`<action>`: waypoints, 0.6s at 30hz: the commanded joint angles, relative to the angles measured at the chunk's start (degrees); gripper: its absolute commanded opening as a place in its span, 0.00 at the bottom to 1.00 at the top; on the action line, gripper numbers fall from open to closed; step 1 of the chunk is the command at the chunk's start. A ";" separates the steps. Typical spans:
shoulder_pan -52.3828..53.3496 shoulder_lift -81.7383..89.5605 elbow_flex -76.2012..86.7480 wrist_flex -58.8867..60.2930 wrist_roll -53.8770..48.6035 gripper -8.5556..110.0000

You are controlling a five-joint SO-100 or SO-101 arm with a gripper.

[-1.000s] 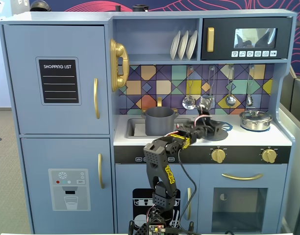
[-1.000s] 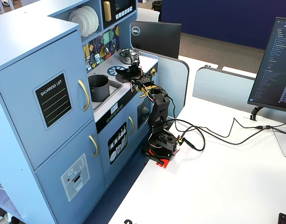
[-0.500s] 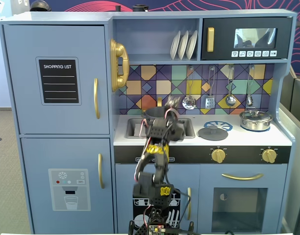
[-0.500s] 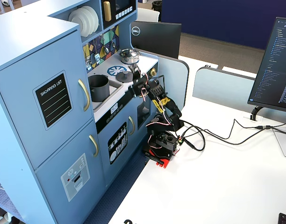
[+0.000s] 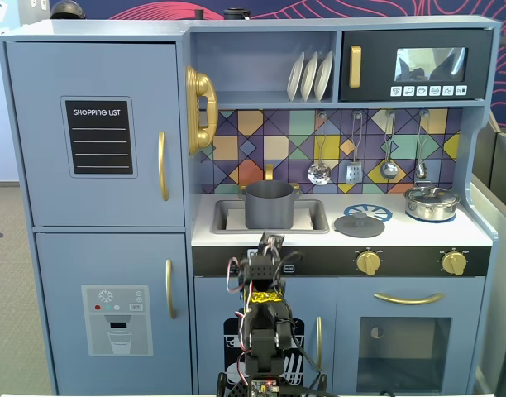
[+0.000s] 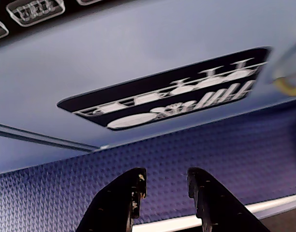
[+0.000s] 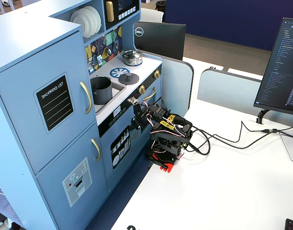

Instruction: Take off the lid from the gray recipient and place it on the counter

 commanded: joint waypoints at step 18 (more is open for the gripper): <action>-0.26 9.76 9.67 27.95 -8.96 0.08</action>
